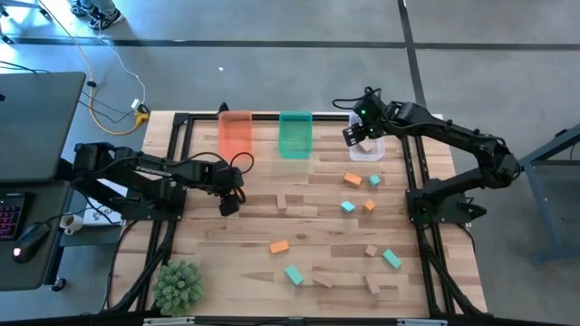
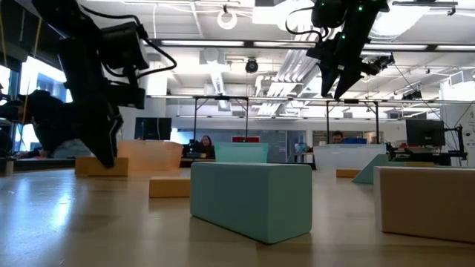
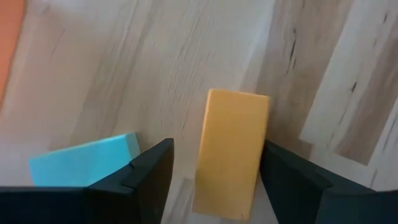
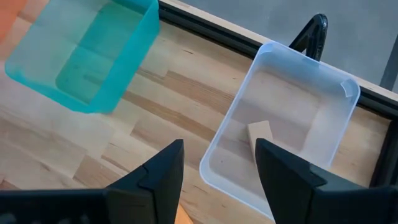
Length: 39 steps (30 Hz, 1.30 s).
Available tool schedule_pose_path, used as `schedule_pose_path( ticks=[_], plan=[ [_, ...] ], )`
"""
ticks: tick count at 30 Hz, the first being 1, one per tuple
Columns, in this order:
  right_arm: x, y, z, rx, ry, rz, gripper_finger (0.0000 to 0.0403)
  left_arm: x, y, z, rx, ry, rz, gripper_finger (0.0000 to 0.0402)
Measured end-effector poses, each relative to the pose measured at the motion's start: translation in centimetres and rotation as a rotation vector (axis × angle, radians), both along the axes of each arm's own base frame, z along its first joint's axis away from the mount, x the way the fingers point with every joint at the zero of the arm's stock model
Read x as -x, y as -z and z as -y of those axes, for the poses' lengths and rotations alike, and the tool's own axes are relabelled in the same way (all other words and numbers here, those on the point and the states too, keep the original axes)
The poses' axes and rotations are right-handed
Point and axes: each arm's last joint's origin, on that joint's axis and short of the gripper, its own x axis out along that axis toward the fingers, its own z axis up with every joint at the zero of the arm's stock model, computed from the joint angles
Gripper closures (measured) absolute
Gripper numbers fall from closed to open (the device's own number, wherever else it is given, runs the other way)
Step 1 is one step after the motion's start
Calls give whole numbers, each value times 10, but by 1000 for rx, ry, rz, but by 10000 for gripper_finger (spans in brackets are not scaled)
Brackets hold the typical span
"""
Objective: Sort & place blocks by color
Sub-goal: Put the orange block into the orange bin
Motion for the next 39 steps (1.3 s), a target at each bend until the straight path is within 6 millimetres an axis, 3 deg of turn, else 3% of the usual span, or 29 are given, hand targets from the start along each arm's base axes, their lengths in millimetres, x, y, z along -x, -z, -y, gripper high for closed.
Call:
schedule_pose_path(
  ticks=[10,17,22,30,39],
  plan=[
    [-1,0,-1,-11,-4,8,217,-5,2,0,-9,81,7,296],
    [-9,0,-15,-51,-49,42,217,-6,-2,0,14,71,49,300],
    [-18,0,-30,-87,-94,67,217,-15,-19,-7,-3,48,112,300],
    [-29,1,-59,-169,-166,110,217,-25,-52,-41,-118,22,167,300],
    [-38,1,-92,-219,-215,132,217,1,-79,-95,-225,-172,156,300]
  ],
)
